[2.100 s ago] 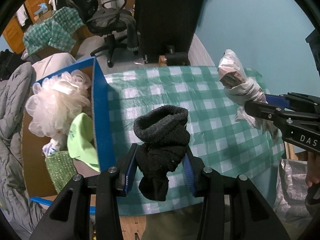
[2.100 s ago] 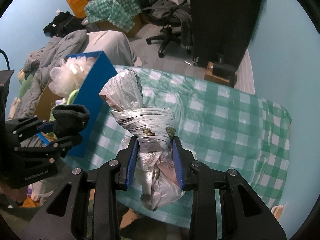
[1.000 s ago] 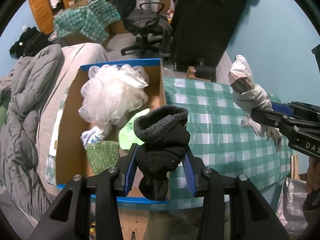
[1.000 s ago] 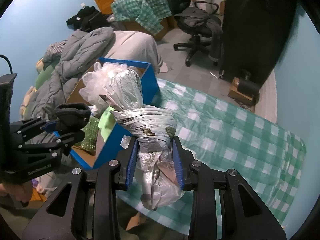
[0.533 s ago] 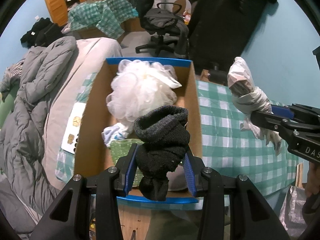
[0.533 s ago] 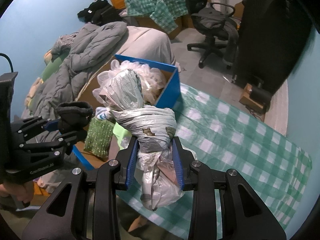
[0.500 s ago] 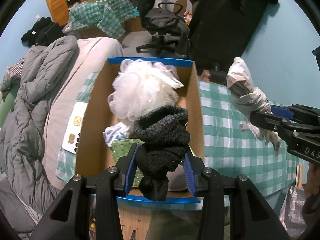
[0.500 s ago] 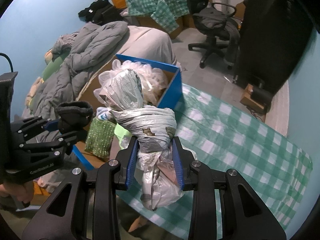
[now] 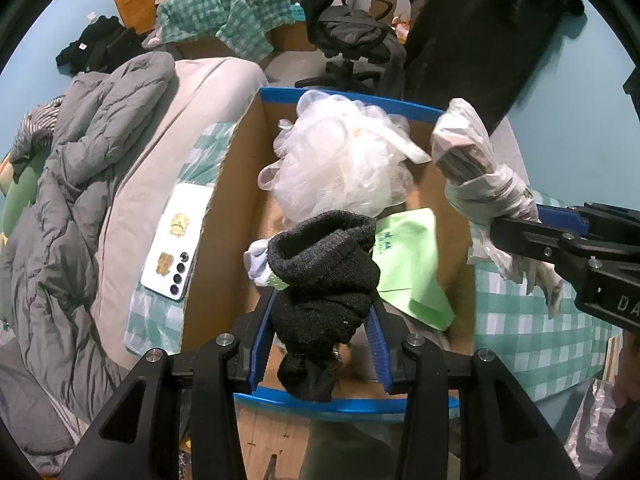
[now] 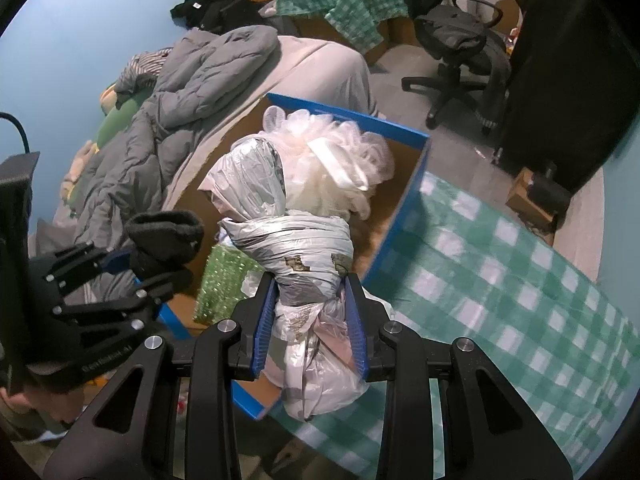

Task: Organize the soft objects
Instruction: 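Lift the black sock and white bundle and carry both over the box, then open the left tool dropping the sock while the right tool drops the bundle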

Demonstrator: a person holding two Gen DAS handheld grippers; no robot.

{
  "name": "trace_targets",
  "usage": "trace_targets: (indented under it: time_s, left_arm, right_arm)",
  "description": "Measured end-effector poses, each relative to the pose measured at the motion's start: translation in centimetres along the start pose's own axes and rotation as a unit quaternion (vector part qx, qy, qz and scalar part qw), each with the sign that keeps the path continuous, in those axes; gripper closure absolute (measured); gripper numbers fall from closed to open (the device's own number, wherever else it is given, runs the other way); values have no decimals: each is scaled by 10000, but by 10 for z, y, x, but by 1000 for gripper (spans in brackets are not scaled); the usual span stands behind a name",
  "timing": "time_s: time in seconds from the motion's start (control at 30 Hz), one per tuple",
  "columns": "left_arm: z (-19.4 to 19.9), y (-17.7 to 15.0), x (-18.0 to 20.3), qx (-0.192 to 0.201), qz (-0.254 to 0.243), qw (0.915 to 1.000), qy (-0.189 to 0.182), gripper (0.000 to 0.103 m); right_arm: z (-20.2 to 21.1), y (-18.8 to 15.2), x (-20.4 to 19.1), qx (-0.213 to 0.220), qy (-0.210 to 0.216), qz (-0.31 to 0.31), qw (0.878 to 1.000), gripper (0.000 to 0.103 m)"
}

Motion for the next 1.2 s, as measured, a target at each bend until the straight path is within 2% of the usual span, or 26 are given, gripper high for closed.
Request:
trace_targets:
  time_s: [0.63,0.77,0.83,0.9,0.93,0.97,1.03,1.2]
  left_arm:
    - [-33,-10,-28,-254,65,9994,225,59]
    - [-35,-14,-29,-314,39,9992,251,58]
    - [-34,-15,-30,-323,20,9991,287,54]
    - [-31,-14,-32,-291,4,9989,367,42]
    - [-29,-13,-32,-257,-3,9990,374,40]
    - [-27,-12,-32,-226,-13,9990,381,36]
    - [-23,-11,-31,-214,-36,9991,376,36]
    - [-7,-5,-28,-120,-84,9992,364,36]
  right_arm:
    - [-48,-1,-21,-373,-17,-210,9991,71]
    - [-50,-1,-22,-401,-57,-248,9989,65]
    - [-48,1,-23,-376,-125,-231,9989,64]
    - [-45,3,-23,-324,-99,-264,9991,61]
    - [-42,4,-23,-294,-102,-276,9991,59]
    - [-40,6,-23,-257,-113,-276,9992,54]
    - [-34,9,-22,-169,-156,-274,9994,51]
    - [-17,15,-18,-9,-240,-295,9993,51]
Point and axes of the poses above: each gripper's, at about its wrist camera, not at the fingertips, and z roughly against the way its jaws point, x to its right, y to its top, the point moved 10 cm from there along -z, roughly the way its jaws point, and after that the axes turned 4 degrees about x, right-handed, at the moved point
